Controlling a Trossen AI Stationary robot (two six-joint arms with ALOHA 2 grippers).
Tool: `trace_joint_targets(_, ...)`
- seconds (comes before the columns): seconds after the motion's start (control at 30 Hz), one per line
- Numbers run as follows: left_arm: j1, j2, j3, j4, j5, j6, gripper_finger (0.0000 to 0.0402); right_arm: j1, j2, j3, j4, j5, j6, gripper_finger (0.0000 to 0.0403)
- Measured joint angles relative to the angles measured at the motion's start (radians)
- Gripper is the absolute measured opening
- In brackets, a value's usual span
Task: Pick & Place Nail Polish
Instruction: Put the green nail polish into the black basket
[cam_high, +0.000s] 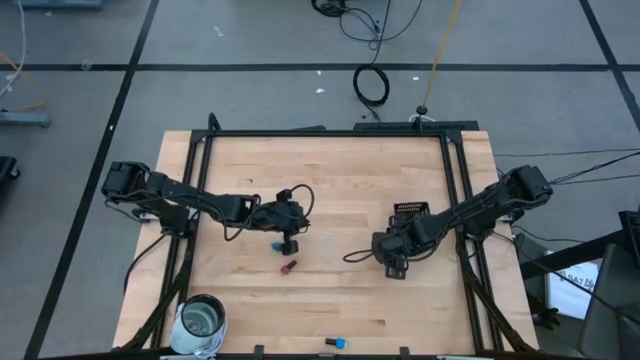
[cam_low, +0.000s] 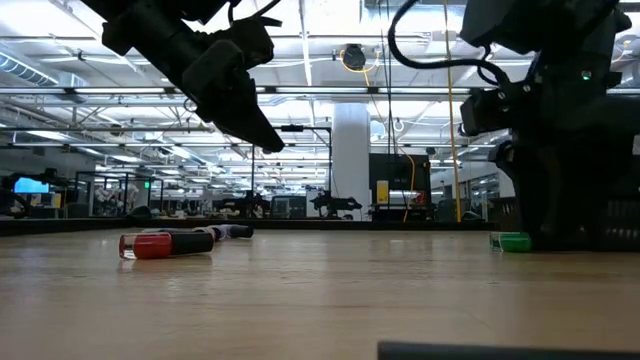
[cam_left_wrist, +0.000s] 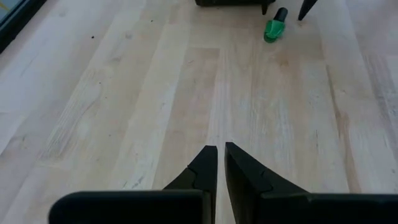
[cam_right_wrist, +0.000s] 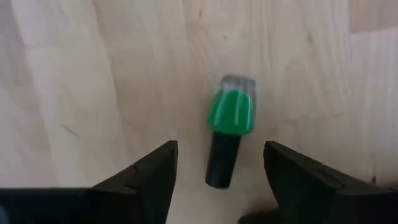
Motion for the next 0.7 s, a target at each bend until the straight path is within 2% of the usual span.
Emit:
trace_joint_targets(0.5,0.0,0.0,0.0,0.0,0.0,0.0,0.0031,-0.001,-0.003,-0.087,0.124,0.004,-0.001,0.0195)
trace_joint_targets(0.7,0.0,0.0,0.0,0.002,-0.001,0.0,0.0031,-0.003,-0.002,-0.088,0.127,0.006,0.001,0.0154)
